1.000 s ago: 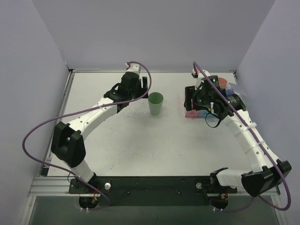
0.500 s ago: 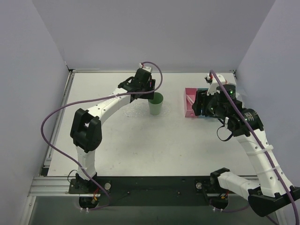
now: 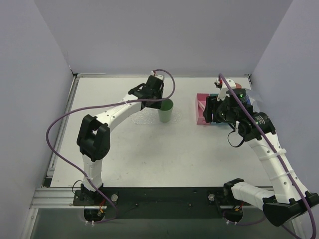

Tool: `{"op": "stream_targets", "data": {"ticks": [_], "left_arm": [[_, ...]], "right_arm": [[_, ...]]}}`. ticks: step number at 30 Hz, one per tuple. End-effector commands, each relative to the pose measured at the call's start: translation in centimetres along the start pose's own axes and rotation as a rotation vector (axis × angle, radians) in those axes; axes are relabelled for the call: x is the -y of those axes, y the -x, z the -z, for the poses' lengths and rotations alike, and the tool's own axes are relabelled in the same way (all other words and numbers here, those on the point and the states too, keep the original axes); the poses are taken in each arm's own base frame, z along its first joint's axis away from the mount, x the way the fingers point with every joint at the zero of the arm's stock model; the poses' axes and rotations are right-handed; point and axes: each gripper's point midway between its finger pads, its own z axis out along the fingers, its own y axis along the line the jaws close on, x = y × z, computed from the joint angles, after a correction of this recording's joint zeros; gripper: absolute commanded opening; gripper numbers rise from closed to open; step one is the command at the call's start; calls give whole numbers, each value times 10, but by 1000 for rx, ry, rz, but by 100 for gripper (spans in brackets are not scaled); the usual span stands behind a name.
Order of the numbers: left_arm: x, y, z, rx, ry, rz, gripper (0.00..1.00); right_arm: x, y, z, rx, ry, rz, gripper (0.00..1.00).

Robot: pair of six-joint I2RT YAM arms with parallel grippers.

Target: Prepare toiletry sets of a toothbrush and toothpaste on the tray

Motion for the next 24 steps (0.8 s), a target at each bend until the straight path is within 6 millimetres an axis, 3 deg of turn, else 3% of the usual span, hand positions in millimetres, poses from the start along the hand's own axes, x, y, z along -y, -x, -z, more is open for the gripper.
{"op": "stream_targets", "data": {"ticks": [1,9,10,11,18,24], "left_arm": [[-1,14,2,30,14,-7,34],[-1,21,6,32,17,-21,13],[-3,21,8,33,24,-25,3],[-7,22,10,38,41,-34,0],[-42,23,23,31,131,-56,0],[-87,30,35,45,138,35,0]], "right_arm": [[3,4,0,14,-15,-2,54],[9,-2,-2,3,-49,1,54],[10,-2,-2,4,-50,6,54],[10,-3,-3,1,-54,6,54],[19,-5,-3,2,-101,19,55],[19,-6,-4,-6,-99,22,55]]}}
